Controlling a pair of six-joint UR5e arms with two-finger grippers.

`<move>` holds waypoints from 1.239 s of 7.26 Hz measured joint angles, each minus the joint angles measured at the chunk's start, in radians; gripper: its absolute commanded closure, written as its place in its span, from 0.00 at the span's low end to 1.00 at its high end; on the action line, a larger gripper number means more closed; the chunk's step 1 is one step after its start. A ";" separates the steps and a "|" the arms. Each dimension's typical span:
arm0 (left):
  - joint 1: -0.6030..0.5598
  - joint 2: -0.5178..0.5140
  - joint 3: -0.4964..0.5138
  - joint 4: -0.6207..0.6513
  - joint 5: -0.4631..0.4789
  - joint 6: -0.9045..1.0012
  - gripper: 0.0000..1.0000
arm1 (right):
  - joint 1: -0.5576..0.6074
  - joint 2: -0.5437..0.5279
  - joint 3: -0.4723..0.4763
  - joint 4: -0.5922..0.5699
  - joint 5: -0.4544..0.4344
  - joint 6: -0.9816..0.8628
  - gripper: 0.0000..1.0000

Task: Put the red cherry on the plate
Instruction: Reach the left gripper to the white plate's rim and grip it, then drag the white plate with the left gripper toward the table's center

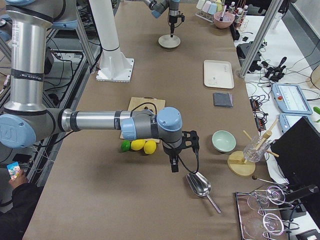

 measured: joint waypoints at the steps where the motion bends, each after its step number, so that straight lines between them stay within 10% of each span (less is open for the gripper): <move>1: 0.000 0.014 0.000 -0.002 0.003 0.024 0.19 | 0.000 0.001 -0.001 0.000 0.000 0.000 0.00; 3: 0.001 0.021 0.000 -0.003 0.009 0.033 0.87 | -0.001 0.001 -0.001 0.000 0.001 0.000 0.00; 4: 0.002 0.021 0.001 -0.003 0.010 0.031 1.00 | -0.001 0.001 -0.001 0.000 0.001 0.000 0.00; 9: 0.002 0.018 -0.005 -0.003 0.002 0.022 1.00 | -0.001 0.001 -0.001 0.000 0.002 0.000 0.00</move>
